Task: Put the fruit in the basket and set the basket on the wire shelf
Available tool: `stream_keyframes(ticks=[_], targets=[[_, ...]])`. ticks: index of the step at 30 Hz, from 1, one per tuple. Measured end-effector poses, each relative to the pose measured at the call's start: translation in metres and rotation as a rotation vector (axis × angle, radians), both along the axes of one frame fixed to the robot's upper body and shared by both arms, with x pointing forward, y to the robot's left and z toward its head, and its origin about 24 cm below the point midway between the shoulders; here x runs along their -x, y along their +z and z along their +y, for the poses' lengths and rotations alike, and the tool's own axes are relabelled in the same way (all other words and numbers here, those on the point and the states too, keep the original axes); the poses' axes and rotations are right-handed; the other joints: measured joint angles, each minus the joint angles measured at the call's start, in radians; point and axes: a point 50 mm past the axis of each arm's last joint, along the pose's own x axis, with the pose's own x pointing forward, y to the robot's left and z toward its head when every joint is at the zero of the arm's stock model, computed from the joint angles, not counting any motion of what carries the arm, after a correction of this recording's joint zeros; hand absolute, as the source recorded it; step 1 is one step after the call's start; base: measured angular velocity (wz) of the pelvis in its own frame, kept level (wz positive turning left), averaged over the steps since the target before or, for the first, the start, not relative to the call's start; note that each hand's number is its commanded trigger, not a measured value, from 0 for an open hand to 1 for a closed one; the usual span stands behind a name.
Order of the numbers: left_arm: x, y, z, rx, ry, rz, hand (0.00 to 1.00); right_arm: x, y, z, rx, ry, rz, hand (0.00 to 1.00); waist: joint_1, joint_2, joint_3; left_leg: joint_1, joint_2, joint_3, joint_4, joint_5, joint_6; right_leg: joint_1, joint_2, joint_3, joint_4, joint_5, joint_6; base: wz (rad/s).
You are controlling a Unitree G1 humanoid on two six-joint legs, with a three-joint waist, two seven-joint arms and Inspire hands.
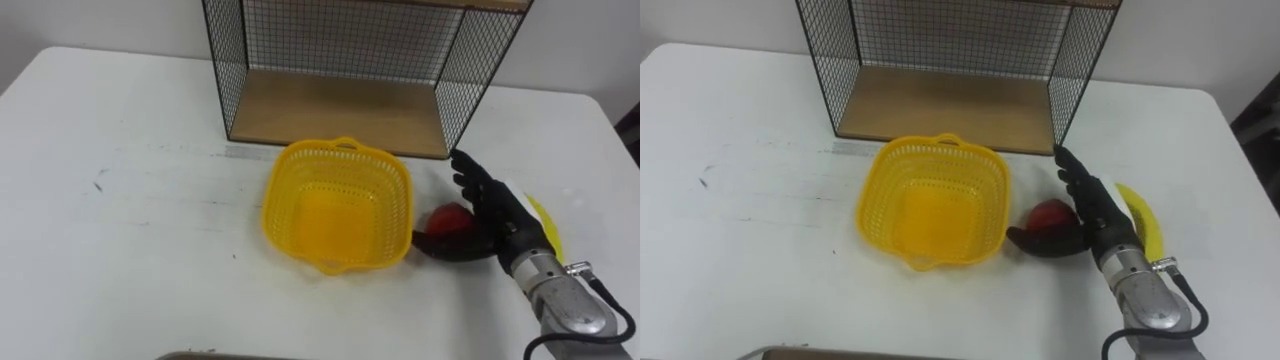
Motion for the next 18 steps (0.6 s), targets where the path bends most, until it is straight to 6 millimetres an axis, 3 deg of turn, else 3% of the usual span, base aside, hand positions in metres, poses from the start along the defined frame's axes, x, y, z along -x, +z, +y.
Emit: stream_keyframes(ticks=[9,18], targets=[[-0.001,0.0,0.0,0.0,-0.002,-0.004,0.0,0.003,-0.005,0.0,0.001,-0.007,0.006,0.0,0.002,-0.003,-0.0013,0.011,0.0,0.0,-0.001,0.0,0.0,0.016,0.0,-0.001,-0.012,0.0,0.0,0.0],[-0.001,0.001,0.004,-0.011,-0.004,0.0,0.0,0.005,-0.011,0.001,0.072,0.02,0.019,0.0,0.003,-0.018,0.0039,0.01,-0.001,-0.006,-0.001,0.0,0.0,0.018,0.0,-0.004,-0.013,0.0,0.0,0.0]])
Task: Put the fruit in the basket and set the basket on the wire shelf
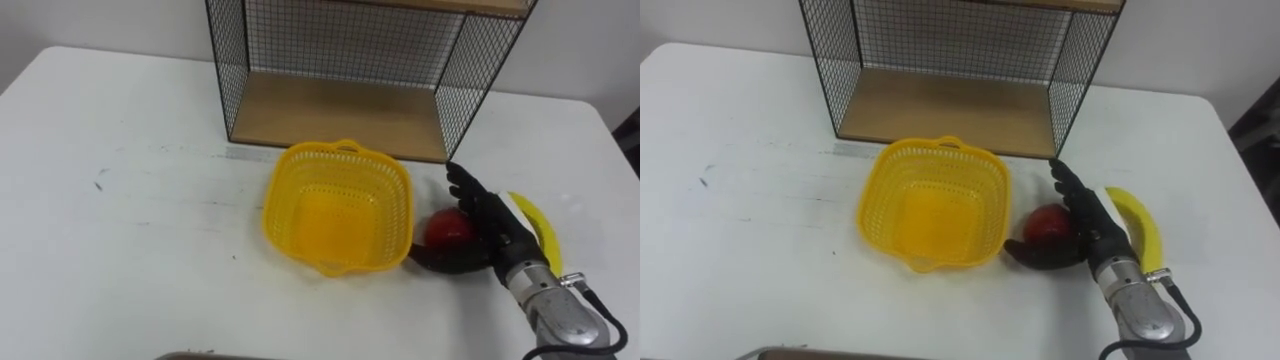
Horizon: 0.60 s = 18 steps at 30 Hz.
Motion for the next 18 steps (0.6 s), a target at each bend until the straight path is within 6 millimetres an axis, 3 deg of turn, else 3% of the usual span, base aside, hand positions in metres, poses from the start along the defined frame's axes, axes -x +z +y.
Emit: stream_keyframes(ticks=[12,13,14,15,18], targets=[[-0.0015,-0.0002,0.0017,-0.004,0.002,0.007,0.0,0.0007,-0.0059,0.0017,0.192,0.076,0.022,0.0,0.011,-0.002,0.001,0.01,-0.001,-0.006,0.006,0.0,0.0,0.012,0.001,0.003,-0.002,0.0,0.001,0.0],[-0.0014,-0.0001,0.0017,-0.004,0.002,0.007,0.0,0.0008,-0.006,0.0017,0.196,0.078,0.023,0.2,0.011,-0.002,0.001,0.01,-0.001,-0.006,0.006,0.0,0.0,0.012,0.001,0.003,-0.002,0.0,0.001,0.0],[-0.0014,-0.0001,0.0017,-0.004,0.002,0.007,0.0,0.0008,-0.0061,0.0019,0.211,0.083,0.024,0.79,0.01,-0.001,0.0008,0.009,-0.001,-0.007,0.008,0.0,0.0,0.012,0.001,0.003,-0.002,0.0,0.001,0.0],[-0.0017,-0.0001,0.0017,-0.004,0.002,0.006,0.0,0.0006,-0.0058,0.0024,0.22,0.088,0.024,1.0,0.01,0.0,0.0002,0.008,-0.001,-0.007,0.008,0.0,0.0,0.011,0.001,0.003,-0.002,0.0,0.001,0.0],[-0.0028,0.0001,0.0017,-0.004,0.001,0.002,0.0,0.0006,-0.0057,0.0019,0.235,0.084,0.02,1.0,0.01,0.003,-0.0018,0.007,-0.001,-0.007,0.008,0.0,0.0,0.01,0.001,0.002,-0.002,0.0,0.001,0.0]])
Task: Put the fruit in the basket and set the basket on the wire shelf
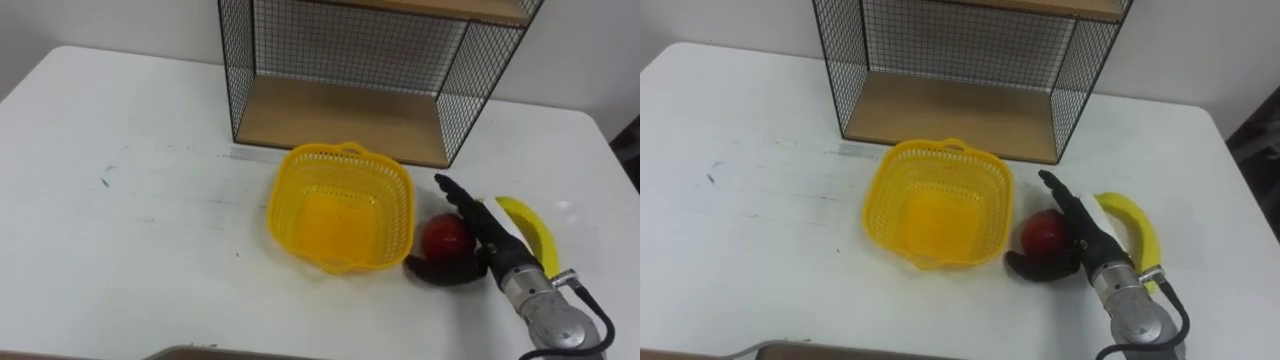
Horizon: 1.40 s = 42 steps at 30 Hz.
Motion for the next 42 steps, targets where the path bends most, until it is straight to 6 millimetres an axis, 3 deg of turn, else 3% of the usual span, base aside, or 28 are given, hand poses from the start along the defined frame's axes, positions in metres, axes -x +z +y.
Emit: stream_keyframes(ticks=[6,16,25,33,37,42], targets=[[0.0,0.0,0.0,0.0,0.0,0.0,0.0,-0.006,0.004,-0.004,0.149,-0.017,-0.045,1.0,0.003,0.004,-0.0088,0.004,0.0,0.0,-0.002,0.0,0.0,0.004,0.001,-0.002,0.002,0.0,0.0,0.0],[-0.001,0.0,0.0,0.0,-0.001,-0.003,0.0,-0.006,0.003,-0.005,0.194,-0.038,-0.056,1.0,0.008,0.001,-0.0096,0.011,0.0,0.0,-0.008,0.0,0.0,0.015,0.0,-0.003,-0.001,0.0,0.0,0.0],[0.001,0.0,-0.001,-0.001,0.004,0.0,0.0,-0.006,-0.008,-0.012,-0.006,-0.182,-0.057,1.0,0.007,0.004,-0.0078,0.021,0.0,0.0,-0.009,0.0,0.0,0.022,-0.003,0.007,-0.009,-0.001,0.001,0.0],[0.01,-0.001,-0.001,-0.005,0.016,0.029,0.0,0.0,-0.014,-0.024,-0.42,-0.397,-0.065,1.0,-0.017,0.018,-0.0061,0.017,-0.001,-0.001,-0.008,0.0,0.001,0.027,0.0,-0.001,-0.016,0.003,0.002,0.01],[0.004,-0.001,-0.005,0.0,0.032,0.005,0.0,0.003,-0.015,-0.028,-0.565,-0.466,-0.07,1.0,-0.019,0.025,-0.0024,0.024,-0.002,0.007,-0.011,0.0,0.001,0.033,-0.002,0.002,-0.02,0.002,0.002,-0.02],[0.006,-0.002,-0.009,0.01,0.042,0.004,0.0,0.004,-0.015,-0.03,-0.809,-0.57,-0.099,1.0,-0.021,0.03,-0.0036,0.014,-0.002,0.014,-0.011,0.0,0.001,0.019,0.0,0.014,-0.017,0.002,0.002,-0.05]])
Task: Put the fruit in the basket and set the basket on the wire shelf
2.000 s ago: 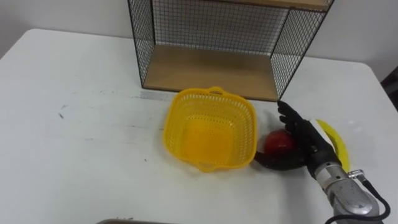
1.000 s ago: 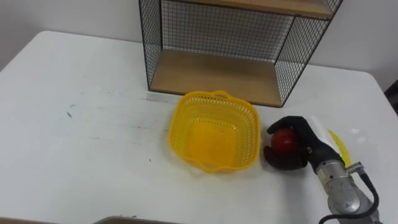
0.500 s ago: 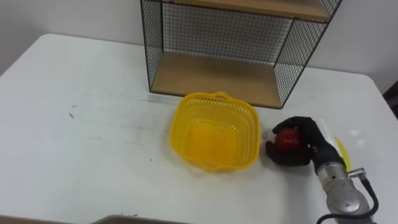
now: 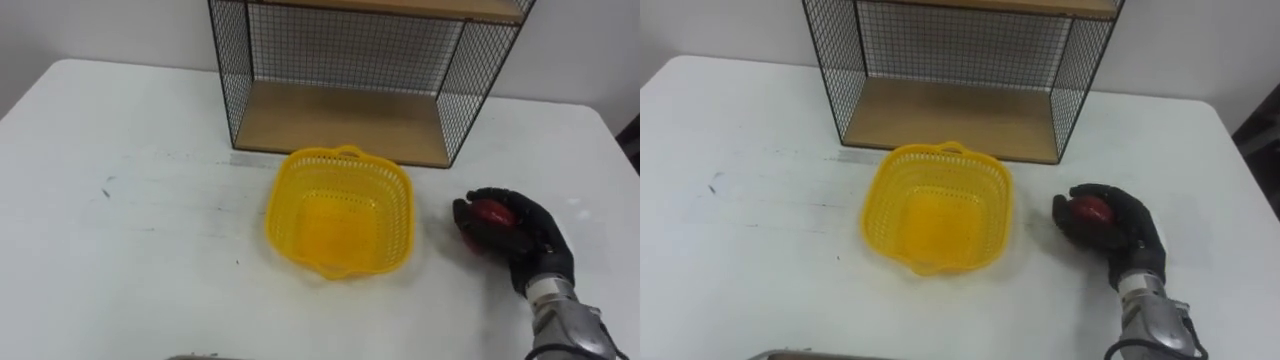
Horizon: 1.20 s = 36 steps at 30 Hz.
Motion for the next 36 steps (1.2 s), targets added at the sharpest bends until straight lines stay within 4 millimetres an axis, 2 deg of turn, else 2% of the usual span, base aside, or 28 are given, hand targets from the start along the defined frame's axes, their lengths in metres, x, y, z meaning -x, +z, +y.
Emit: stream_keyframes(ticks=[6,9,16,24,31,36], targets=[[0.011,-0.002,-0.008,0.019,0.012,0.029,0.0,-0.003,0.005,0.004,-0.117,-0.036,-0.04,1.0,-0.02,0.008,-0.0049,-0.005,0.0,0.014,0.0,0.0,0.0,-0.009,0.0,0.01,0.003,0.0,0.0,-0.05],[0.012,-0.004,-0.012,0.03,0.017,0.034,0.0,-0.005,0.01,0.006,-0.116,-0.032,-0.054,1.0,-0.022,0.02,-0.0066,-0.008,0.001,0.015,-0.005,0.0,0.0,-0.016,0.001,0.01,0.006,0.0,0.0,-0.03],[0.012,-0.004,-0.013,0.032,0.004,0.041,0.0,-0.013,0.029,0.011,-0.088,-0.003,-0.126,1.0,-0.019,0.02,-0.0067,-0.009,0.001,0.014,-0.007,0.0,0.0,-0.02,0.001,0.007,0.007,0.0,0.0,0.0],[0.009,-0.004,-0.015,0.035,-0.007,0.033,0.0,-0.022,0.068,0.023,0.044,0.079,-0.27,1.0,-0.018,0.023,-0.0035,-0.006,0.002,0.014,-0.007,0.0,0.0,-0.017,0.001,0.004,0.008,0.001,0.0,0.0],[0.007,-0.004,-0.014,0.034,-0.013,0.026,0.0,-0.025,0.087,0.03,0.168,0.176,-0.336,1.0,-0.015,0.013,0.0035,-0.008,0.001,0.017,-0.006,0.0,0.0,-0.023,0.002,0.011,0.006,0.0,0.0,-0.03],[-0.001,-0.004,-0.014,0.034,-0.067,0.018,0.0,-0.026,0.104,0.051,0.293,0.313,-0.395,1.0,-0.013,0.01,0.0046,-0.013,0.003,0.02,-0.007,0.0,0.0,-0.036,0.002,0.014,0.019,0.001,0.0,-0.03]])
